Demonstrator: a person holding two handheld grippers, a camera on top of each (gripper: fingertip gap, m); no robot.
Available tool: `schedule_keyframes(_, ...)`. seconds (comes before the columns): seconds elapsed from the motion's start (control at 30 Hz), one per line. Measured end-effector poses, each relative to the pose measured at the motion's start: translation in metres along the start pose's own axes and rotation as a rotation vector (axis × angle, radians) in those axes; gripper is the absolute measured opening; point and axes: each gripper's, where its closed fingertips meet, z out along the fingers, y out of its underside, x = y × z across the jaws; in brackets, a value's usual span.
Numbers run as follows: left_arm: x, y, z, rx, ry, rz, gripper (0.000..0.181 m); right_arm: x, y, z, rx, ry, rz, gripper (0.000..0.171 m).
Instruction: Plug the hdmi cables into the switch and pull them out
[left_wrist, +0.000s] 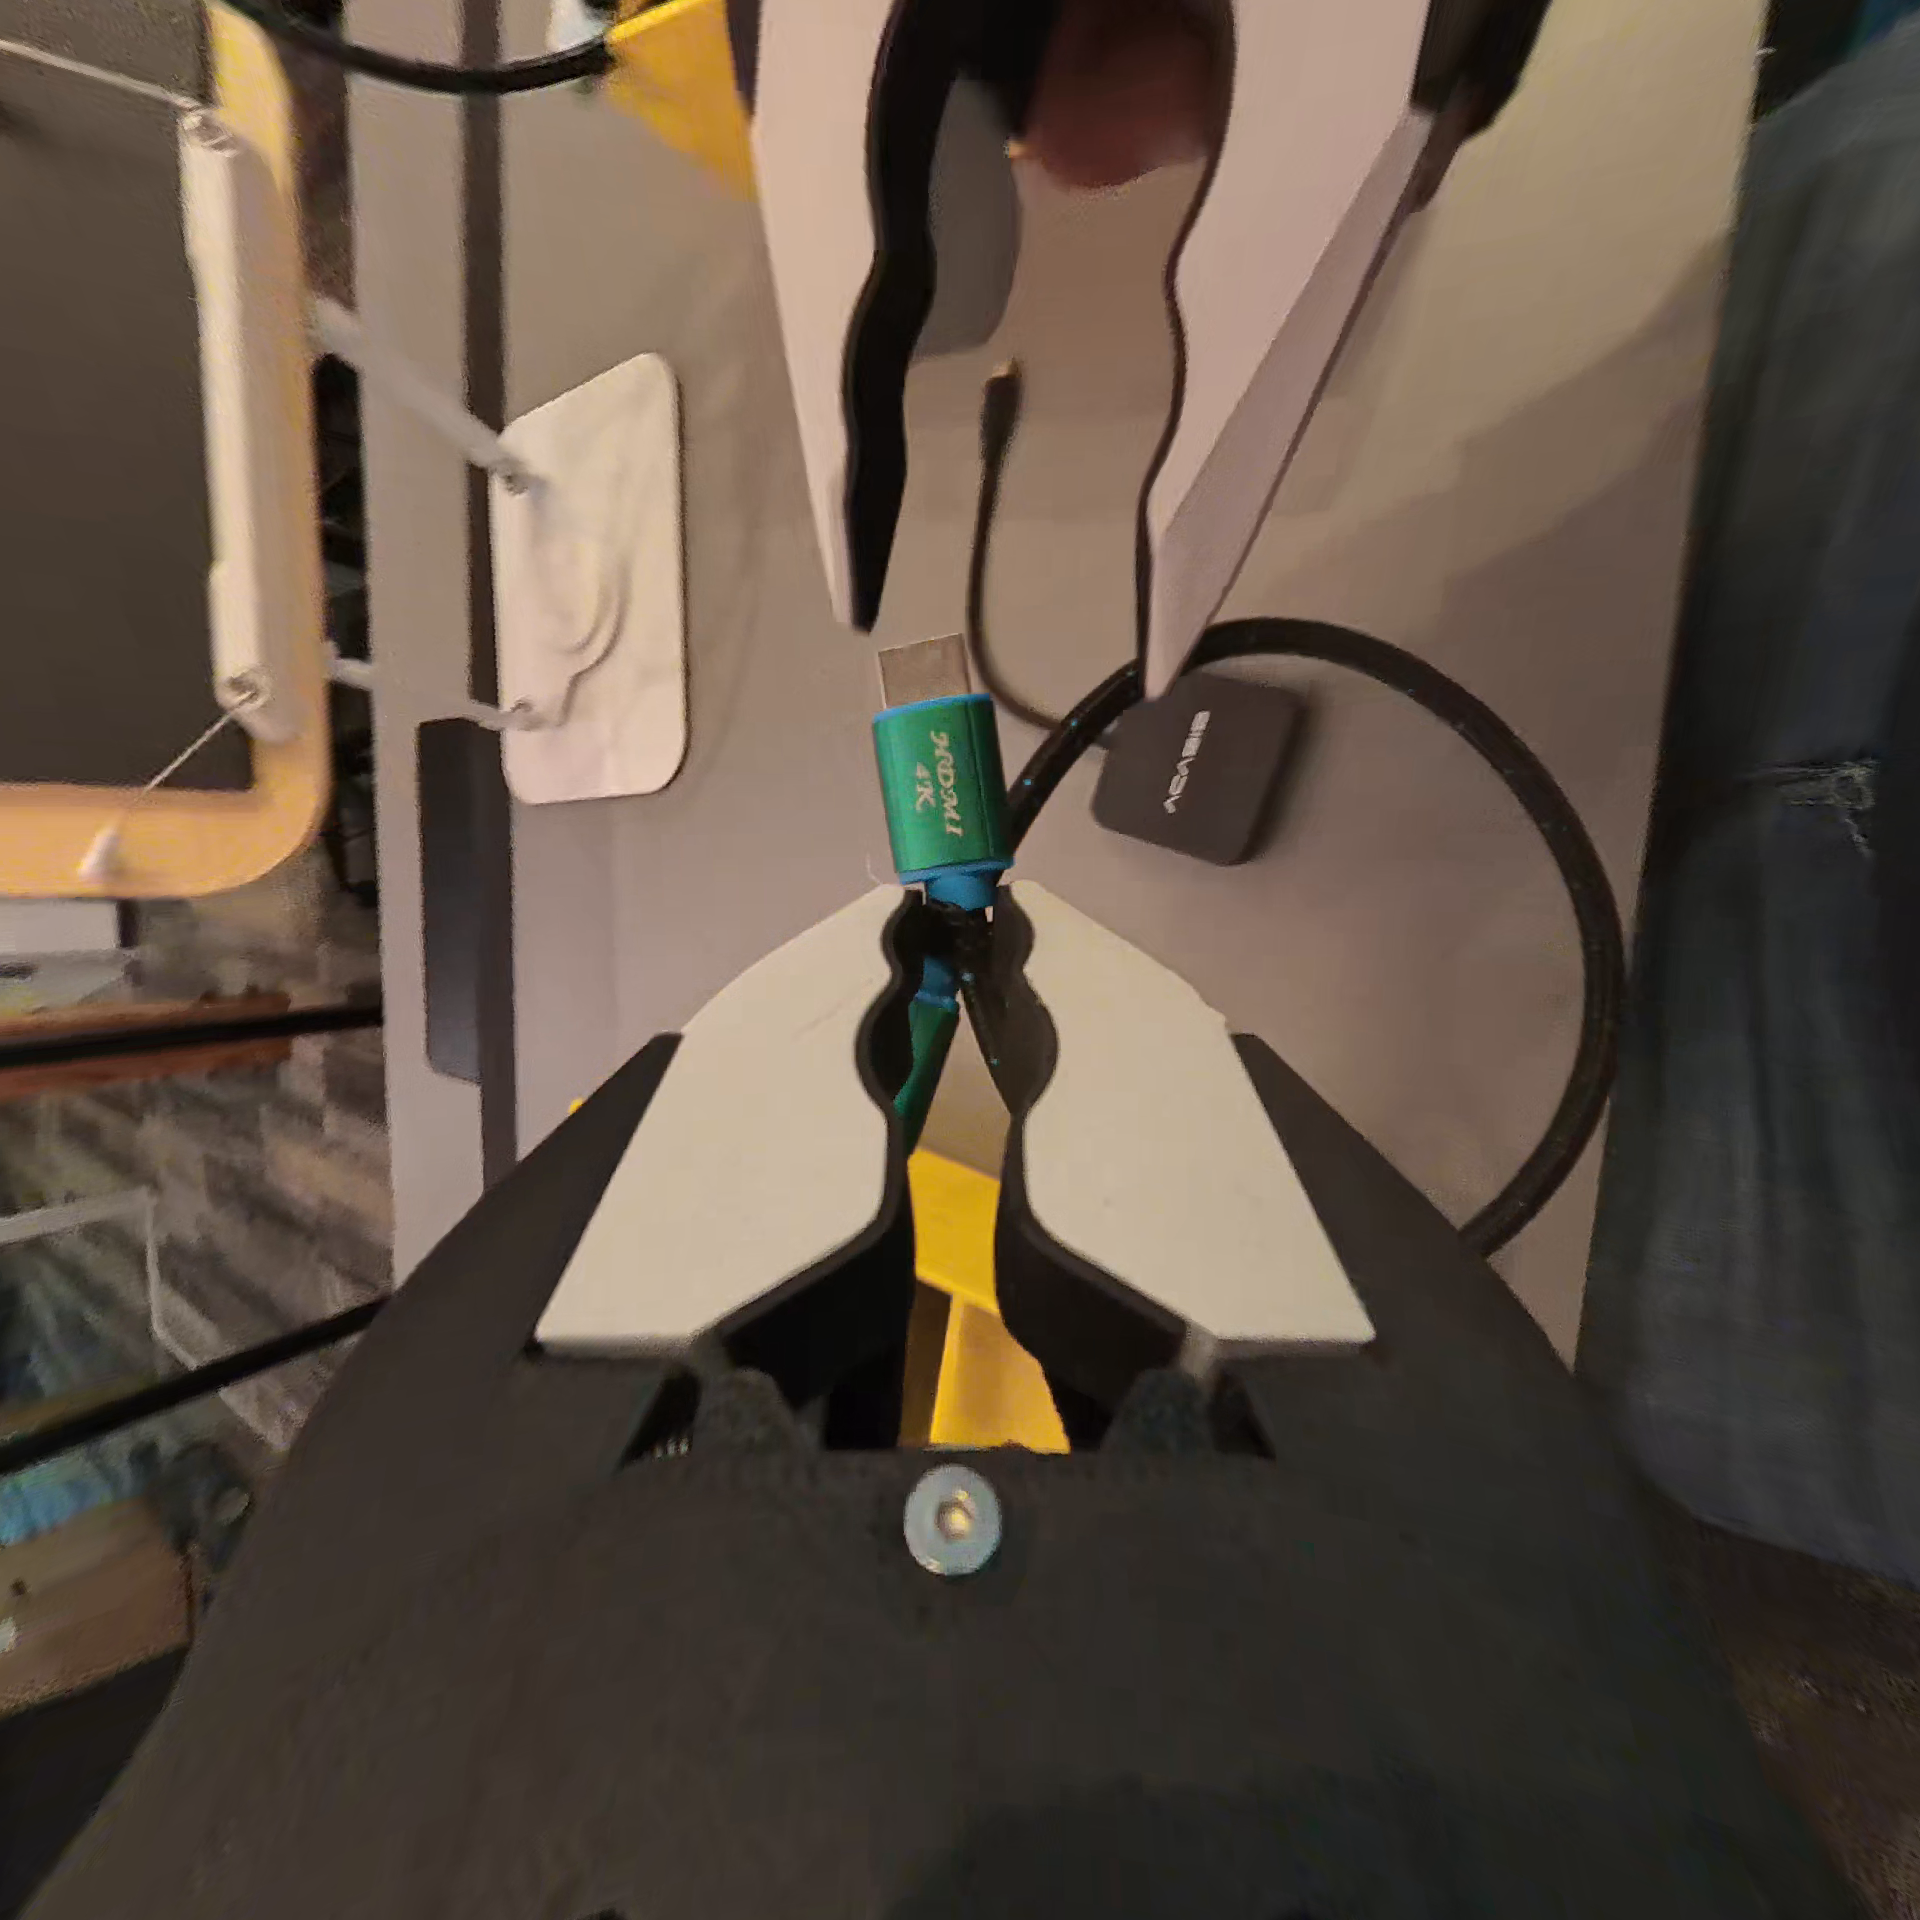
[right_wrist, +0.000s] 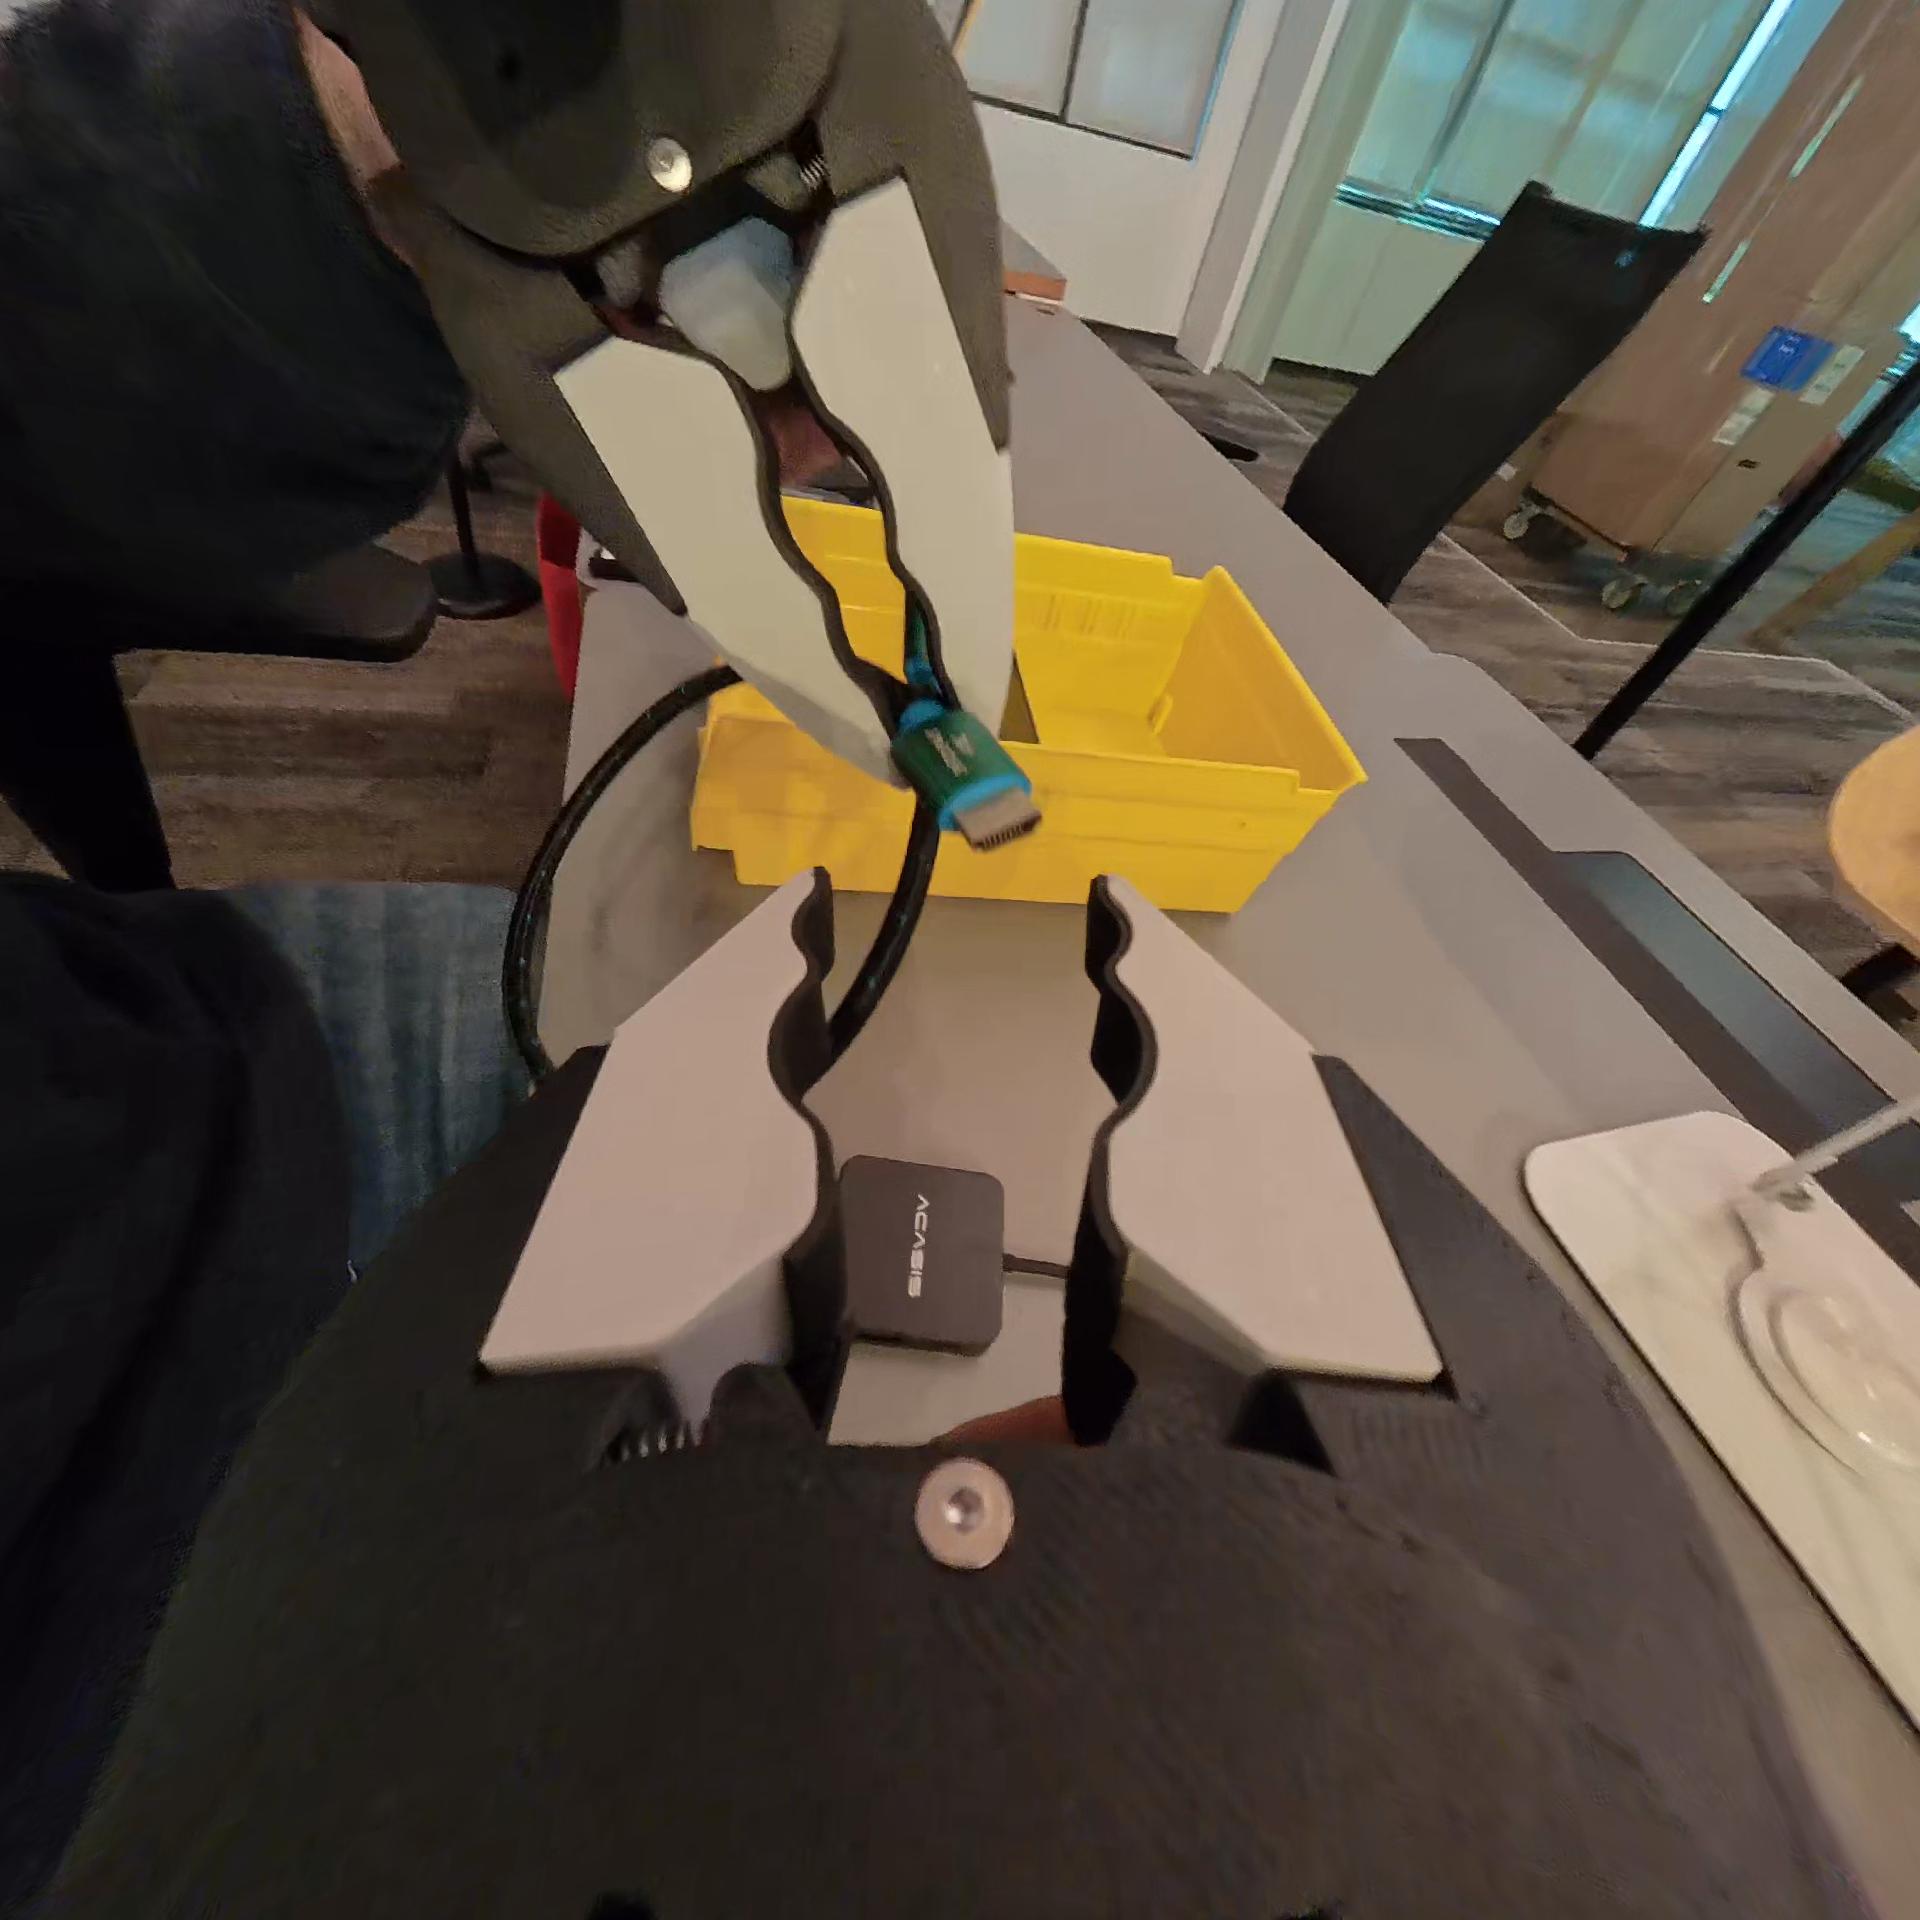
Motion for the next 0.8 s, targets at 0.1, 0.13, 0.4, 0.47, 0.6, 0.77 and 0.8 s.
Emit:
schedule_keyframes(0.1,0.014,-0.009,0.008,0.057,0.088,0.027,0.012,-0.009,0.004,0.009,0.006,-0.05,0.008,0.038)
schedule_keyframes(0.13,0.016,-0.009,0.011,0.054,0.099,0.029,0.012,-0.012,0.003,0.011,0.013,-0.069,0.011,0.033)
schedule_keyframes(0.4,0.026,-0.006,0.021,0.094,0.162,0.012,0.013,-0.015,0.01,0.011,0.019,-0.134,0.073,0.019)
schedule_keyframes(0.47,0.024,-0.007,0.021,0.117,0.156,-0.021,0.013,-0.013,0.008,0.011,0.058,-0.147,0.117,0.019)
schedule_keyframes(0.6,0.021,-0.014,0.012,0.215,0.168,-0.14,0.026,-0.01,0.004,0.008,0.13,-0.166,0.171,0.018)
schedule_keyframes(0.77,0.002,-0.013,-0.012,0.399,0.179,-0.39,0.062,-0.007,-0.005,0.0,0.241,-0.21,0.251,0.018)
schedule_keyframes(0.8,-0.003,-0.013,-0.019,0.451,0.186,-0.432,0.066,-0.007,-0.01,-0.002,0.28,-0.223,0.273,0.019)
